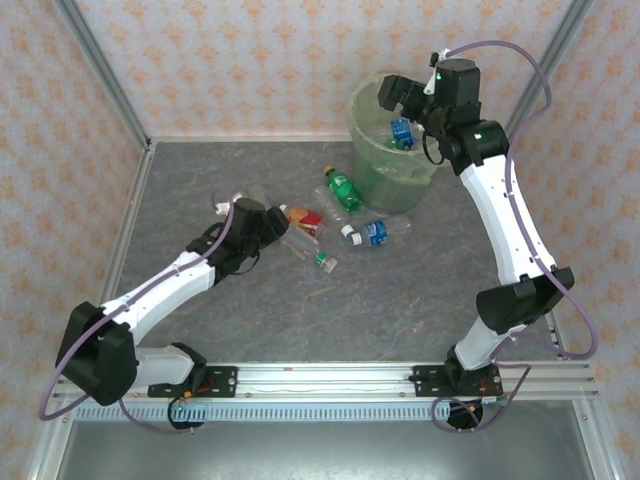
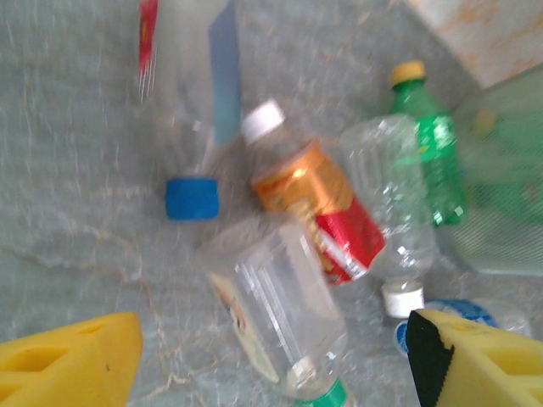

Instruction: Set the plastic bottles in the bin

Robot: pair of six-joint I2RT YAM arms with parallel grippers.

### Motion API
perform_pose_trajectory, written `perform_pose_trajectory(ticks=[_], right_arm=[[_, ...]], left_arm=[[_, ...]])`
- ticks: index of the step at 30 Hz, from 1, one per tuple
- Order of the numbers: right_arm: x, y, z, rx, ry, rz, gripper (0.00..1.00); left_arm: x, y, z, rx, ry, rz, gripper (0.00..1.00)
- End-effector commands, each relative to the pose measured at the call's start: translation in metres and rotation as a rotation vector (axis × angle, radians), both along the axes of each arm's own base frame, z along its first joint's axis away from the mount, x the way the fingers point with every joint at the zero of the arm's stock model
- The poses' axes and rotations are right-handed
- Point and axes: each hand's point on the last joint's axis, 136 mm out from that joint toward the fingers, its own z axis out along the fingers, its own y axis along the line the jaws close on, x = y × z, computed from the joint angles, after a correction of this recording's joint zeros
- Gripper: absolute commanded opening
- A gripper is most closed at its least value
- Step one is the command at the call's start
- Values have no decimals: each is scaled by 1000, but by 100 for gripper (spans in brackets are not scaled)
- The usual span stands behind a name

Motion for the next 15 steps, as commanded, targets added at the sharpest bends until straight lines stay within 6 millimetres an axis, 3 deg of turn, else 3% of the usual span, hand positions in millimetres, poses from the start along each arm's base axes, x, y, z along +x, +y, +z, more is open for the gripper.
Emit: perform_pose_trajectory(ticks=[1,10,15], right_arm=[[-12,3,9,36,-19,16,100],[-29,1,4,76,-13,20,100],[-46,-4,2,99,-20,18,100]], left_arm=[[-6,-34,-8,-105,18,-2,83],[-24,-98,-38,-158,89,-38,82],[-26,-120,-51,-141,122,-39,75]])
